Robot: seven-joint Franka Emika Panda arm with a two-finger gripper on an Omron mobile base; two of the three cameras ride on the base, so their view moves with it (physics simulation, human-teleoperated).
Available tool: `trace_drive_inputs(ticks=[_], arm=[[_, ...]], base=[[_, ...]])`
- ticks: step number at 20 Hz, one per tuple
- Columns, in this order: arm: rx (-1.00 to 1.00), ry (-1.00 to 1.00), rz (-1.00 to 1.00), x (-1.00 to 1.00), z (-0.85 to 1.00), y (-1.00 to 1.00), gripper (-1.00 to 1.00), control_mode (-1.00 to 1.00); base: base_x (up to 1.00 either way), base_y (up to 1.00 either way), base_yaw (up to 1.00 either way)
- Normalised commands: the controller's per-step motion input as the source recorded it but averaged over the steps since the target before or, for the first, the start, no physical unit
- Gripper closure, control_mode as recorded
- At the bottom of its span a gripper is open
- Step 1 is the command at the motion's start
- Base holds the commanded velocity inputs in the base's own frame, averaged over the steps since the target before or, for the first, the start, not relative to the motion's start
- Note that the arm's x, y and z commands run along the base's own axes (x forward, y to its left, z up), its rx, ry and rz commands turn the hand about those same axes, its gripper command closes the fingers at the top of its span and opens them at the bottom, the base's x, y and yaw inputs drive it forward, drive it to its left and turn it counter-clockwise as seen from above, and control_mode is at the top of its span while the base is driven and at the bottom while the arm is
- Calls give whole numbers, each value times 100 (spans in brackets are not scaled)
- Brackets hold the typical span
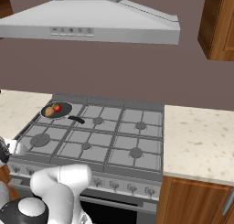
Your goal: Place the pan on the rear left burner on the stove. Then place the tomato and the onion in the pan and turn on the rear left burner.
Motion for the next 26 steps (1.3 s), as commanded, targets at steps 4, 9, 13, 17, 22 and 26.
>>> trace_drive_inputs(ticks=[4, 9, 13, 17, 22, 26], arm=[[0, -30, -22, -49, -43, 0, -100, -100], [1, -30, -20, -40, -11, 0, -100, -100], [8, -20, -14, -14, -14, 0, -100, -100], [7, -30, -11, 0, -25, 12, -100, -100], [1, -34, -5, 0, -25, 8, -100, -100], [0, -30, -2, -1, -16, 2, -100, -100]], base=[[0, 0, 0], [0, 0, 0], [0, 0, 0], [0, 0, 0], [0, 0, 0], [0, 0, 0]])
